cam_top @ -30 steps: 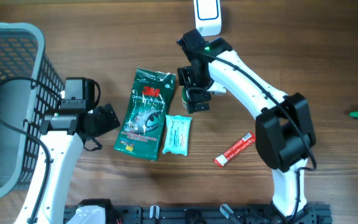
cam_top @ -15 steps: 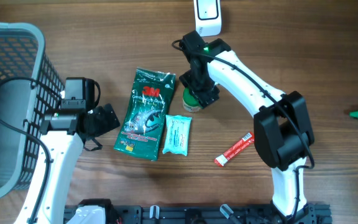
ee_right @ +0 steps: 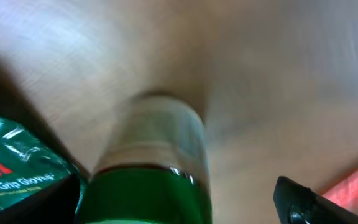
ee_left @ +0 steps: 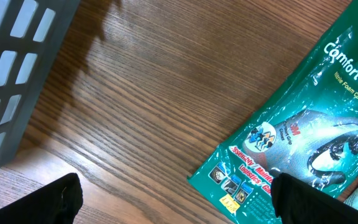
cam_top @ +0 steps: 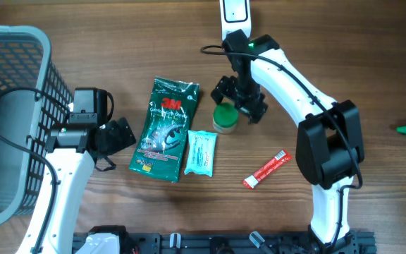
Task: Scan the item barcode
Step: 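Grasp the green-lidded jar with the right gripper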
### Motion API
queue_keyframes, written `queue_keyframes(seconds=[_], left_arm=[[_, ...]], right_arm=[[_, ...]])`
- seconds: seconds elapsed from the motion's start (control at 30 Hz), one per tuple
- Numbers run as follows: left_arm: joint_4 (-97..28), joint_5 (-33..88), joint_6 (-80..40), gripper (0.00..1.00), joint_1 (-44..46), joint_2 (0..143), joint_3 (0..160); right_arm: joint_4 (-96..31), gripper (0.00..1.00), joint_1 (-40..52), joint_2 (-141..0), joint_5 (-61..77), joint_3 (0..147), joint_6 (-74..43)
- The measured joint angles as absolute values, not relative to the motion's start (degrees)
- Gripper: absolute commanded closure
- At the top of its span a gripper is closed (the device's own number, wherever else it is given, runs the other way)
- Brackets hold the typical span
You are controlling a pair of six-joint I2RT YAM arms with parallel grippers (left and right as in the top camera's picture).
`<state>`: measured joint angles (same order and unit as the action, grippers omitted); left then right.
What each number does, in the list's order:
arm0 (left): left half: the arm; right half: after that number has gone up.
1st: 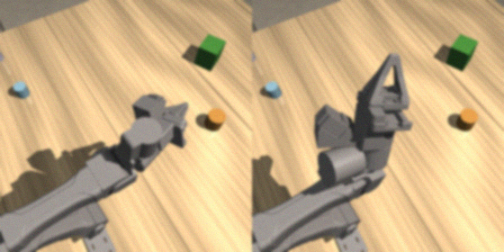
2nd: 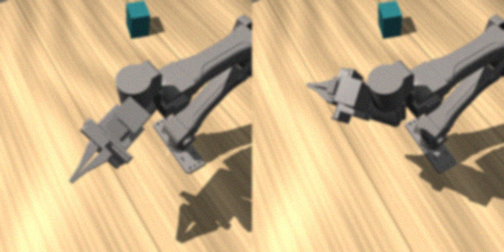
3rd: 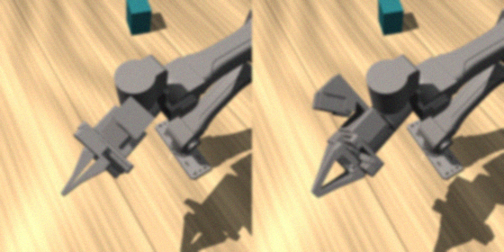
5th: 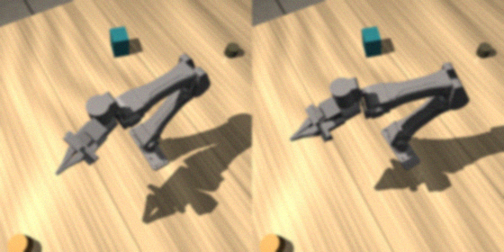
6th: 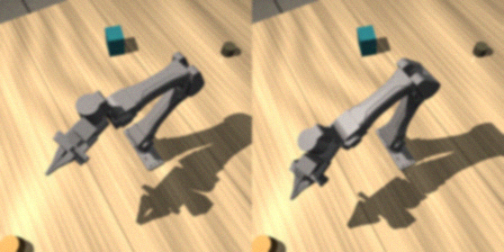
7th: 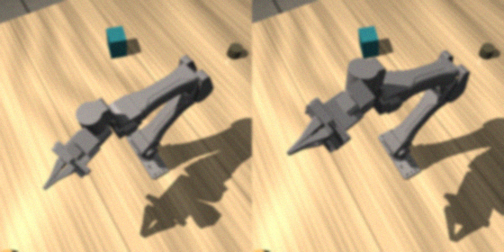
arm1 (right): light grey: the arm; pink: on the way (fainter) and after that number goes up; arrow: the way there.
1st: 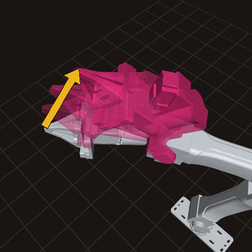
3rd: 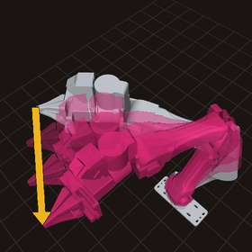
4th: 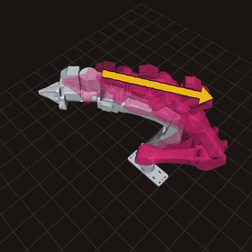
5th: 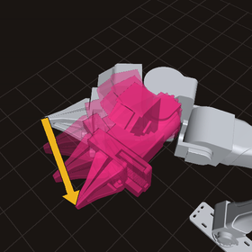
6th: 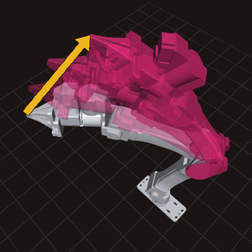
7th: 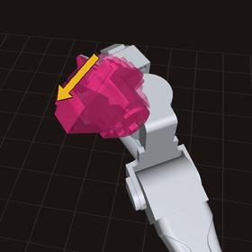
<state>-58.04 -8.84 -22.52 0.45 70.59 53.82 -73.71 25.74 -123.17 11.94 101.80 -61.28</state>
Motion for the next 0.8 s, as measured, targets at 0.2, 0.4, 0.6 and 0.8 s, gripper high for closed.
queue_keyframes(seconds=[0.2,0.4,0.6,0.8], left_arm=[[-58.0,-8.8,-22.5,0.0,0.4,70.6,53.8],[-58.0,-8.8,-22.5,0.0,0.4,70.6,53.8],[-58.0,-8.8,-22.5,0.0,0.4,70.6,53.8],[-58.0,-8.8,-22.5,0.0,0.4,70.6,53.8]], right_arm=[[-77.7,0.0,26.3,-123.2,14.3,101.8,-88.1],[-75.3,0.0,28.0,-123.2,14.1,101.7,-97.6],[-69.7,0.25,30.7,-123.2,14.0,94.3,-103.9],[-69.1,0.33,31.1,-123.1,11.6,92.4,-98.6]])
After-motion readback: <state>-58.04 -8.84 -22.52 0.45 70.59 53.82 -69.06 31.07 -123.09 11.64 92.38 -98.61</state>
